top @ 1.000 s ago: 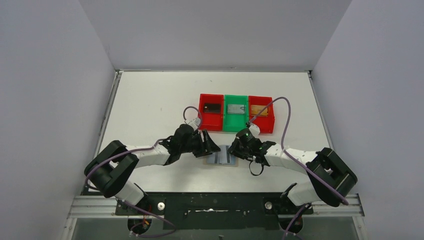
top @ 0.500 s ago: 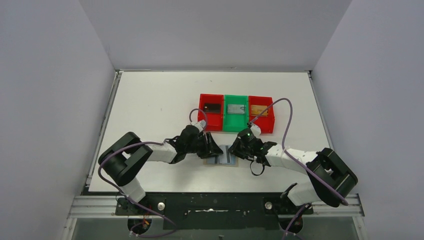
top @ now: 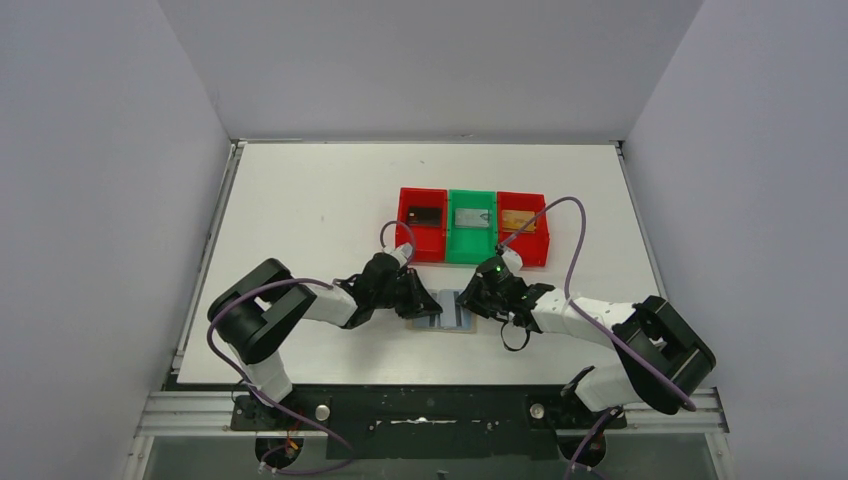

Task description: Take the credit cards out of the card holder

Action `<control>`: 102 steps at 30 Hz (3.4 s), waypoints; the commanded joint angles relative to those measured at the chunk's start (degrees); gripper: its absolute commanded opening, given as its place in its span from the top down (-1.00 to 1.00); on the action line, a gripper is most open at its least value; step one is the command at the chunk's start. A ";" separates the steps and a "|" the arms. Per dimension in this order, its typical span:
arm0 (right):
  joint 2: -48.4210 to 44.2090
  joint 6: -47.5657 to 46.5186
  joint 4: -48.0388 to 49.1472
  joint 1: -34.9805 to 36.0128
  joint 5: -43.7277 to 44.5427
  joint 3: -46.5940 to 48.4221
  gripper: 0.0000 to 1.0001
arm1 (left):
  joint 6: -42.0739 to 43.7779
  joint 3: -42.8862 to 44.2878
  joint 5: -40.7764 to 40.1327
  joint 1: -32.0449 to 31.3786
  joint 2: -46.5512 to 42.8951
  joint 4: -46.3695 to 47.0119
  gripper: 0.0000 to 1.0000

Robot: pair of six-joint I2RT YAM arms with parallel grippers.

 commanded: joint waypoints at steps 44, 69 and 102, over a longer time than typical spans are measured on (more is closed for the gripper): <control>2.29 -0.78 -3.41 -1.05 0.89 -2.70 0.63 | -1.61 -1.46 1.95 -0.57 -0.54 8.61 1.00; -7.70 -10.21 2.73 -1.36 -5.57 1.71 0.12 | 6.10 -6.07 -1.93 1.45 -19.16 -7.50 1.00; -6.91 -7.02 37.42 -8.70 -44.78 -1.06 -0.01 | 1.97 -13.01 5.49 8.55 -42.15 -0.57 1.00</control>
